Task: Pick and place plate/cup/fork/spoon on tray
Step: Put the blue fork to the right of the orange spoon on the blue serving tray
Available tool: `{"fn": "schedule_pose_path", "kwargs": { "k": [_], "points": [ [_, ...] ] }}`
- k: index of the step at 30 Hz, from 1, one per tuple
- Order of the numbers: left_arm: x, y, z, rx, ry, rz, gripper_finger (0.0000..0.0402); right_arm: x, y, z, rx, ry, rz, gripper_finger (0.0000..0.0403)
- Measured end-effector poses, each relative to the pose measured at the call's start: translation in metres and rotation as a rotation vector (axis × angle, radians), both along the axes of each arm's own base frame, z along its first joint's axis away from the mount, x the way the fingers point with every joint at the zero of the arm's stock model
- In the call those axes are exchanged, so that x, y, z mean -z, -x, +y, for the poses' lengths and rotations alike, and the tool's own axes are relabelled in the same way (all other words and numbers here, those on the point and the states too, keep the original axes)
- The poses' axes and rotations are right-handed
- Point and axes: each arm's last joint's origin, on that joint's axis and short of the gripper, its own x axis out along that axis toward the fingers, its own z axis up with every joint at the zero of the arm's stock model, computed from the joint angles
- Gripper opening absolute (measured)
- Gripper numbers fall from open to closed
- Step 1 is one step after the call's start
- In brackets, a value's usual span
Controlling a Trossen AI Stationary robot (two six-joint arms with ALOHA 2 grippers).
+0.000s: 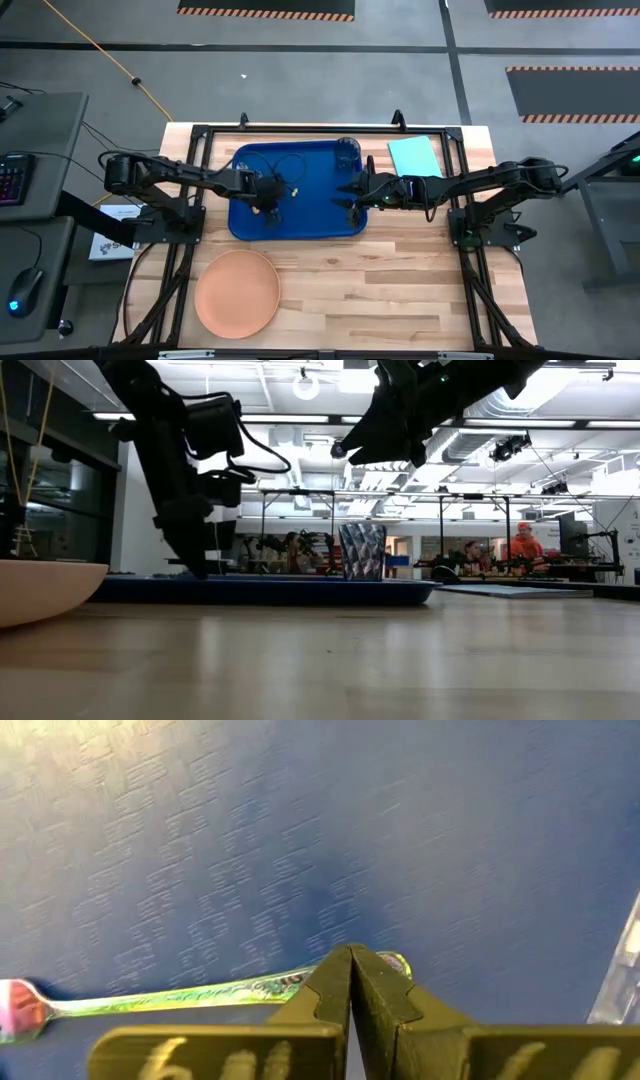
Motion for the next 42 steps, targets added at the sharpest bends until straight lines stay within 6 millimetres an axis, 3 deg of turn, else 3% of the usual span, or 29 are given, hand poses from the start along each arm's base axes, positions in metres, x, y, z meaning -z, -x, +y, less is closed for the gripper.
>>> {"fn": "schedule_pose_path", "kwargs": {
  "k": [21,42],
  "points": [
    [0.02,0.005,-0.015,-0.048,-0.019,-0.111,0.0,0.0,0.0,0.0,0.0,0.0,0.0,0.0174],
    [0.02,0.008,-0.029,-0.02,-0.004,-0.099,0.0,0.0,0.0,0.0,0.0,0.0,0.0,0.0174]
  ]
}}
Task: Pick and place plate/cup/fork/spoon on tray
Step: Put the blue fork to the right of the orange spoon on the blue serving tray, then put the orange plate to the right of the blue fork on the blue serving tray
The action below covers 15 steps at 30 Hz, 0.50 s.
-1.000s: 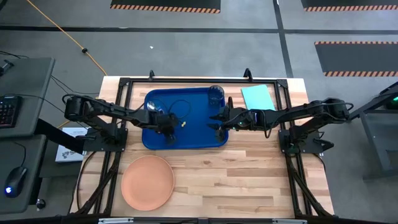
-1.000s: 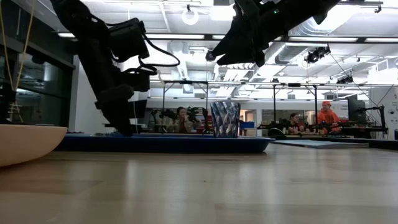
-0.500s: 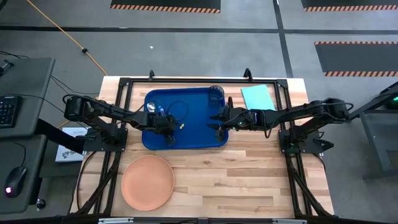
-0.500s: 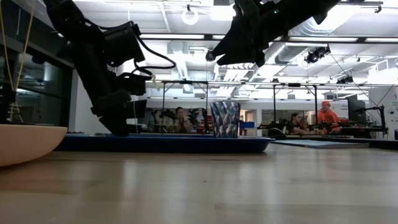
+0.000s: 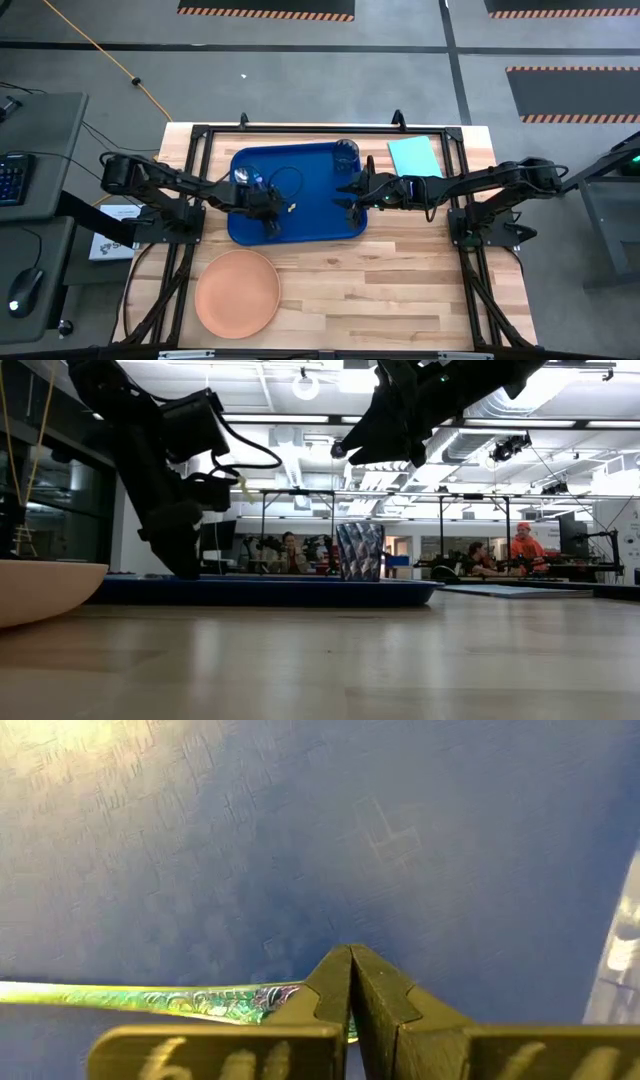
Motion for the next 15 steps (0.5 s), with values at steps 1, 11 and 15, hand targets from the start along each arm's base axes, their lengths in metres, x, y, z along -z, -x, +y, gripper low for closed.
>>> {"fn": "schedule_pose_path", "kwargs": {
  "k": [1,11,15],
  "points": [
    [-0.001,0.001,0.0,0.0,0.0,0.0,0.0,0.0,0.0,0.0,0.0,0.0,0.0,0.0174],
    [-0.027,0.02,-0.001,-0.041,-0.033,-0.006,0.0,0.0,0.0,0.0,0.0,0.0,-0.005,0.0174],
    [-0.036,0.029,-0.01,-0.05,-0.017,-0.019,0.0,0.0,0.0,0.0,-0.001,0.002,-0.005,0.0174]
  ]
}}
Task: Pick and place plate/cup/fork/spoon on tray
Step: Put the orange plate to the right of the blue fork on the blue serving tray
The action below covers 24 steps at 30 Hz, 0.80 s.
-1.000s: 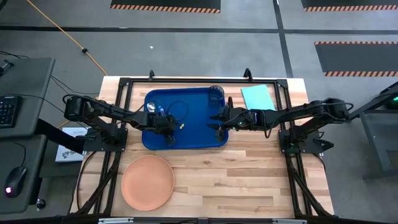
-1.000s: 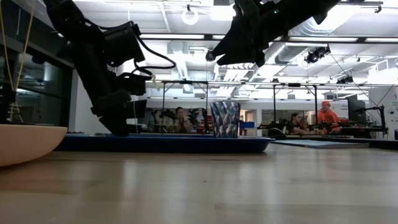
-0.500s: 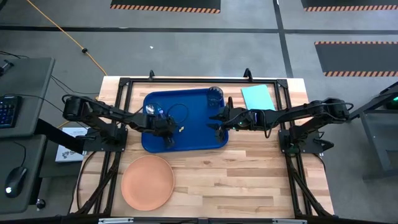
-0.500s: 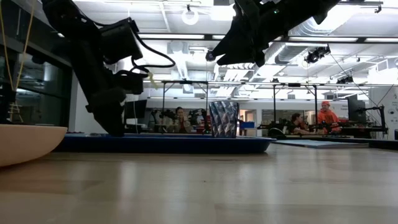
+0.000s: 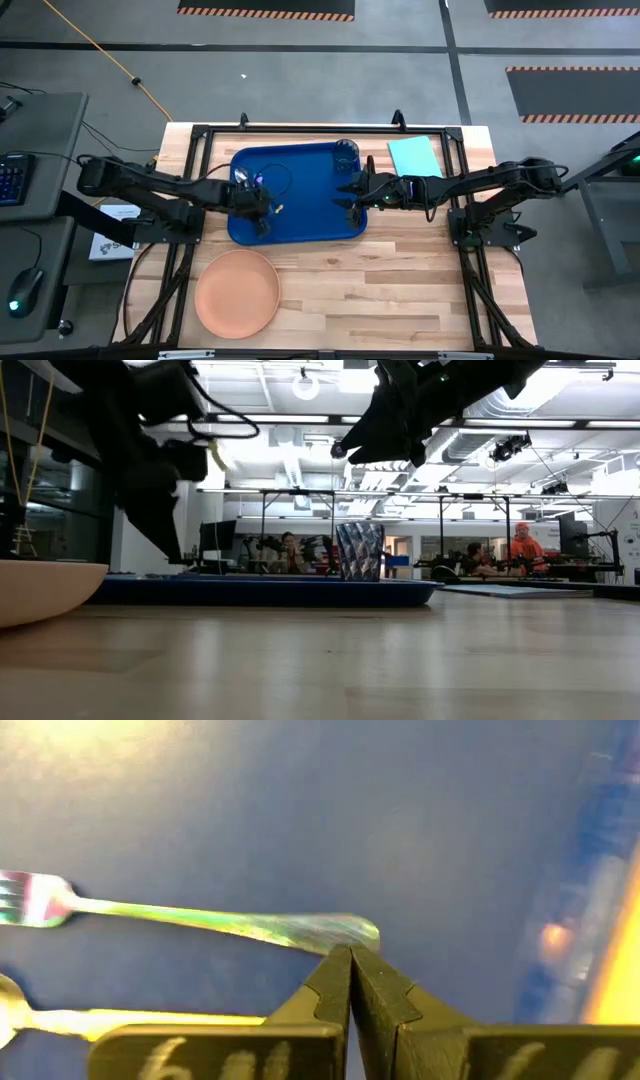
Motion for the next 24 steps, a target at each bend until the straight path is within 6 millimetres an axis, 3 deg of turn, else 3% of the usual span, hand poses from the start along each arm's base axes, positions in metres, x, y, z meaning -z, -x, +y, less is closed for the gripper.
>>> {"fn": "schedule_pose_path", "kwargs": {
  "k": [6,12,18,24],
  "points": [
    [-0.018,0.012,-0.046,0.193,0.05,-0.095,0.0,0.0,0.0,0.0,-0.005,0.009,0.003,0.0174],
    [-0.03,0.038,-0.089,0.354,0.083,-0.129,0.0,0.0,0.0,0.0,-0.004,0.007,0.003,0.0174],
    [-0.022,0.063,-0.105,0.295,0.136,0.016,0.0027,0.0,0.0,0.0,-0.001,0.001,-0.002,0.0174],
    [-0.012,0.083,-0.106,0.168,0.099,0.184,0.0099,0.0,0.0,0.0,0.002,0.002,-0.002,0.0174]
  ]
}}
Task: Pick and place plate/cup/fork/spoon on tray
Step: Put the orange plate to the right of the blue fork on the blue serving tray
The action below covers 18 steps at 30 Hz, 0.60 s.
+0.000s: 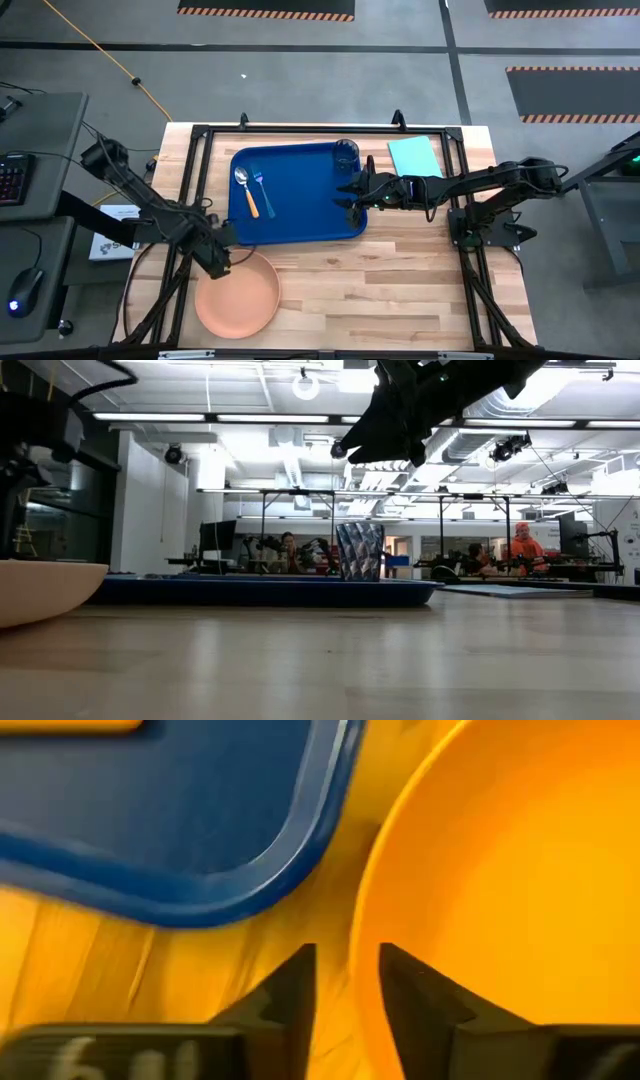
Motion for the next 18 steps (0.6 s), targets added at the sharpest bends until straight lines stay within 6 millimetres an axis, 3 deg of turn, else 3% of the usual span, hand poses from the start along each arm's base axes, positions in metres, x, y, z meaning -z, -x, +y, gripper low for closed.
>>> {"fn": "schedule_pose_path", "kwargs": {
  "k": [9,18],
  "points": [
    [0.017,0.004,-0.004,-0.065,0.045,0.134,0.0192,0.0,0.0,0.0,-0.001,0.007,0.002,0.0174],
    [0.032,0.006,-0.002,-0.06,-0.009,0.182,0.0207,0.0,0.0,0.0,0.001,0.008,0.0,0.0174]
  ]
}}
